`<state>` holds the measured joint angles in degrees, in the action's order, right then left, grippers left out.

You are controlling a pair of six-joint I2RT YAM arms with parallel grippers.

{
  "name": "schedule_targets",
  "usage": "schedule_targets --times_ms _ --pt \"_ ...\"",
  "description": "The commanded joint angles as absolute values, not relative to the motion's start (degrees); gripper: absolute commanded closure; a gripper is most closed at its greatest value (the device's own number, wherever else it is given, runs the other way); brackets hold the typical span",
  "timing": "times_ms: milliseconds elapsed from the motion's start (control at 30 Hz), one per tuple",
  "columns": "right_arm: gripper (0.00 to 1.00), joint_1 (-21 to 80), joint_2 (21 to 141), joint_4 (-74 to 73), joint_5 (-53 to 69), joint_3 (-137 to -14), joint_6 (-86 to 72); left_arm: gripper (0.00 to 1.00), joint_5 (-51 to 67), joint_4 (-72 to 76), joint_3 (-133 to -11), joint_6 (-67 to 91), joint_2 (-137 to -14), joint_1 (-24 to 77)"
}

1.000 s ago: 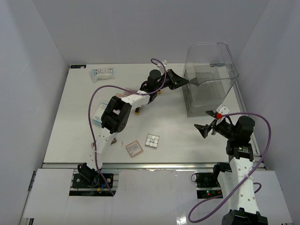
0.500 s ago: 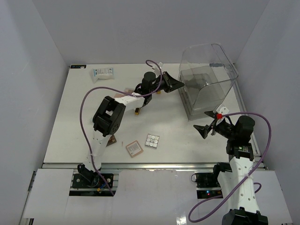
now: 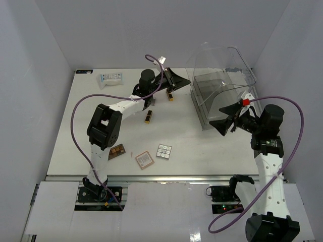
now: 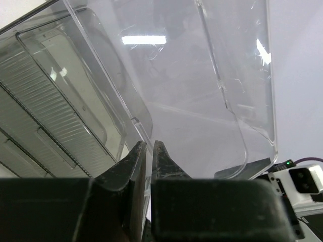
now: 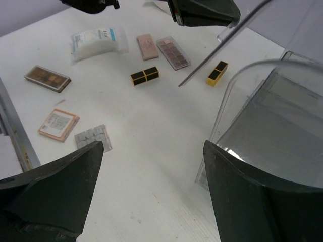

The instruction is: Organize the makeup

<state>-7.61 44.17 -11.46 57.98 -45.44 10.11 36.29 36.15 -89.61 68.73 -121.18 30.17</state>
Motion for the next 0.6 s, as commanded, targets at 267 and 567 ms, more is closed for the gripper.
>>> schedule_targets --times_ms 267,567 --pt "0.18 -4.3 44.9 -5.7 48.3 -54.1 -18.7 0.96 40.2 40.9 -90.4 71.6 -112.4 29.9" --pt "0.21 -3.8 46.9 3.2 43.9 -53.7 -37.6 0.96 40.1 40.9 -91.4 73.5 -111.3 29.8"
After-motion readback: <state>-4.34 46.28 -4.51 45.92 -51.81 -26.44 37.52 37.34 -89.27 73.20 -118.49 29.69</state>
